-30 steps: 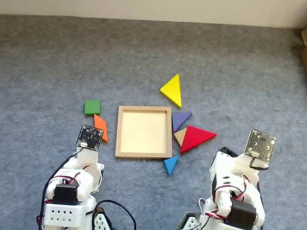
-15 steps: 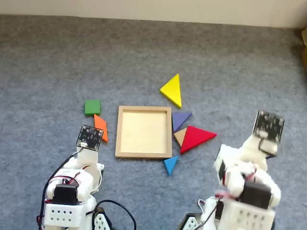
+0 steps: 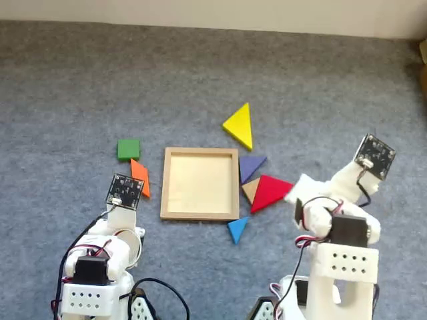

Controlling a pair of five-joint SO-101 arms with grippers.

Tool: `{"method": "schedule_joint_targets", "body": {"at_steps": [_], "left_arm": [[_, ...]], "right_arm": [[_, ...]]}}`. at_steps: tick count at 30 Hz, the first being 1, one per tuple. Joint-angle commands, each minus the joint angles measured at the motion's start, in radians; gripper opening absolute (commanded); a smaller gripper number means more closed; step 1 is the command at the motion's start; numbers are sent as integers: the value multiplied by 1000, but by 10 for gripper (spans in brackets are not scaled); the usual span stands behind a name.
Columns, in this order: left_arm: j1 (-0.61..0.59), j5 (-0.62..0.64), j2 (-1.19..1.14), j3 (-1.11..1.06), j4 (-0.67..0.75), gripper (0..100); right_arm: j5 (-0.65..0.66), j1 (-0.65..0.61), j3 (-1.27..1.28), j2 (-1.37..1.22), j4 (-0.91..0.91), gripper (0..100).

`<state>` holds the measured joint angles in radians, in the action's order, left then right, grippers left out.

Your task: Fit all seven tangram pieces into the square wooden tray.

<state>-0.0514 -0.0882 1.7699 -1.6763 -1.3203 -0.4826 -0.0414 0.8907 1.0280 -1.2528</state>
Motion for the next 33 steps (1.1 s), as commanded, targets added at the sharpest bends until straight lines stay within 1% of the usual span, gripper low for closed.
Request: {"method": "schedule_joint_targets", "body": {"at_steps": [1, 3, 4, 5, 9, 11, 15, 19, 22, 25, 33], "left_arm": [[-8, -8, 50, -19, -6, 7], [-8, -8, 50, -19, -6, 7], [-8, -8, 50, -19, -6, 7], [-8, -8, 50, -19, -6, 7], [-8, -8, 50, -19, -6, 7], [-8, -8, 50, -19, -6, 7], [-8, -8, 50, -19, -6, 7], [-8, -8, 50, -19, -6, 7], [-8, -8, 50, -19, -6, 7], [-8, -8, 50, -19, -6, 7], [-8, -8, 50, -19, -6, 7]], "right_arm": [[-83, -114, -56, -13, 61, 11], [-118, -162, -56, -13, 77, 22], [-137, -183, -56, -13, 82, 44], [-155, -206, -56, -13, 82, 79], [-241, -291, -56, -15, 74, 271], [-265, -318, -56, -15, 74, 317], [-287, -352, -61, -64, 81, 310], [-298, -354, -79, -237, 85, 310], [-304, -349, -156, -378, 94, 310], [-356, -340, -232, -498, 96, 310], [-405, -334, -412, -760, 96, 310]]}}
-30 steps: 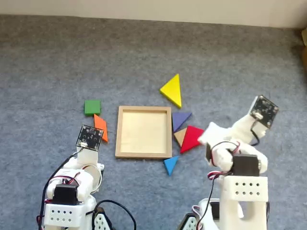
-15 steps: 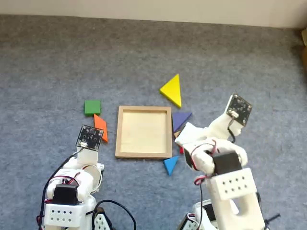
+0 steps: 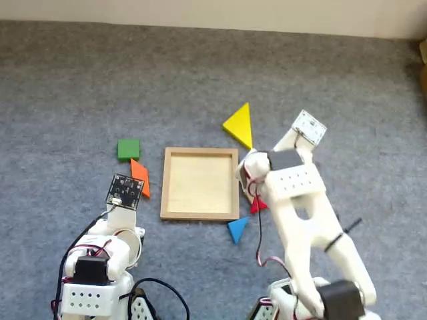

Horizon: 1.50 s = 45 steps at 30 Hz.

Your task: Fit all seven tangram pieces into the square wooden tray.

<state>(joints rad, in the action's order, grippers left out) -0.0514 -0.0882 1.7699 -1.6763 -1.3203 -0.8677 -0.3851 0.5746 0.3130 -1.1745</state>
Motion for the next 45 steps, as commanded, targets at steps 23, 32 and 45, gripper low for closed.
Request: {"method": "schedule_joint_targets", "body": {"at_steps": [23, 32, 45], "left_arm": [[-8, -8, 50, -19, -6, 7], [-8, -8, 50, -19, -6, 7], [-8, -8, 50, -19, -6, 7]], "right_arm": [[-109, 156, -232, -380, 139, 310], [-109, 168, -328, -516, 133, 312], [-109, 165, -331, -582, 133, 311]]}}
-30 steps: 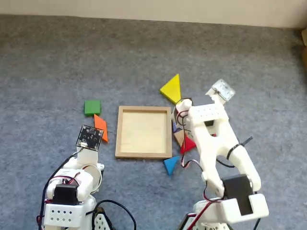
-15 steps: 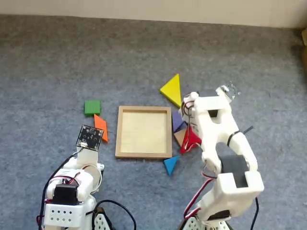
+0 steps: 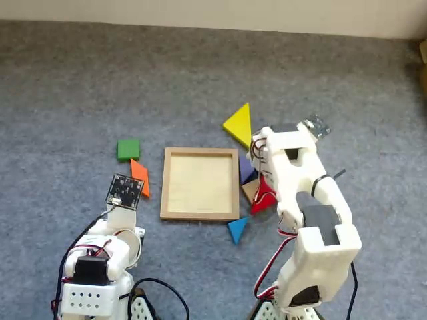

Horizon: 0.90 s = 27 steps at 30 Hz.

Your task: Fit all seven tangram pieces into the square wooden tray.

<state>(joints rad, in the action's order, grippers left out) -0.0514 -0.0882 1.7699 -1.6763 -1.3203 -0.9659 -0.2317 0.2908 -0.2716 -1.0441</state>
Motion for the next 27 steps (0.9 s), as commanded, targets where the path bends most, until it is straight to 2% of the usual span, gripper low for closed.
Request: {"method": "schedule_joint_targets", "body": {"at_steps": [1, 27], "left_arm": [[-8, -8, 50, -19, -6, 7], [-8, -8, 50, -19, -6, 7]], "right_arm": [[-11, 12, -47, 1, 2, 311], [-8, 54, -41, -2, -58, 310]]}}
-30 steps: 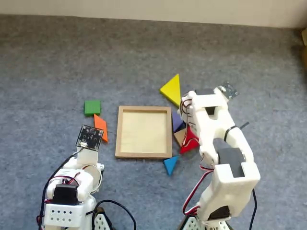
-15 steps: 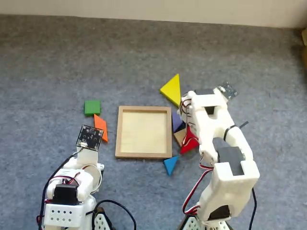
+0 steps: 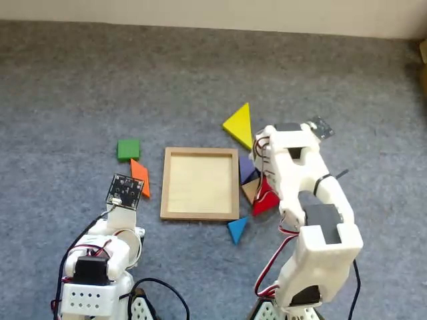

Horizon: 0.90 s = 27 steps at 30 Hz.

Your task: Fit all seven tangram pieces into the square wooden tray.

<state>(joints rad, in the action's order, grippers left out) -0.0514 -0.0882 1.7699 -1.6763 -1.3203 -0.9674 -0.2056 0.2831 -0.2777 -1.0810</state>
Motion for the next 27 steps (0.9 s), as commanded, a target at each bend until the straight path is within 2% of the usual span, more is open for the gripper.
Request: {"method": "schedule_joint_targets", "body": {"at_steps": [1, 7, 14, 23, 27], "left_arm": [[-8, -8, 50, -19, -6, 7], [-8, -8, 50, -19, -6, 7], [-8, -8, 50, -19, -6, 7], [-8, -8, 50, -19, -6, 7], [-8, -8, 50, -19, -6, 7]], "right_arm": [[-6, 27, -33, 4, -21, 310], [-3, 27, -8, 5, -15, 303], [0, 28, -8, 8, -16, 102], [6, 94, -16, 13, -22, 94], [87, 94, -16, 13, -107, 93]]}}
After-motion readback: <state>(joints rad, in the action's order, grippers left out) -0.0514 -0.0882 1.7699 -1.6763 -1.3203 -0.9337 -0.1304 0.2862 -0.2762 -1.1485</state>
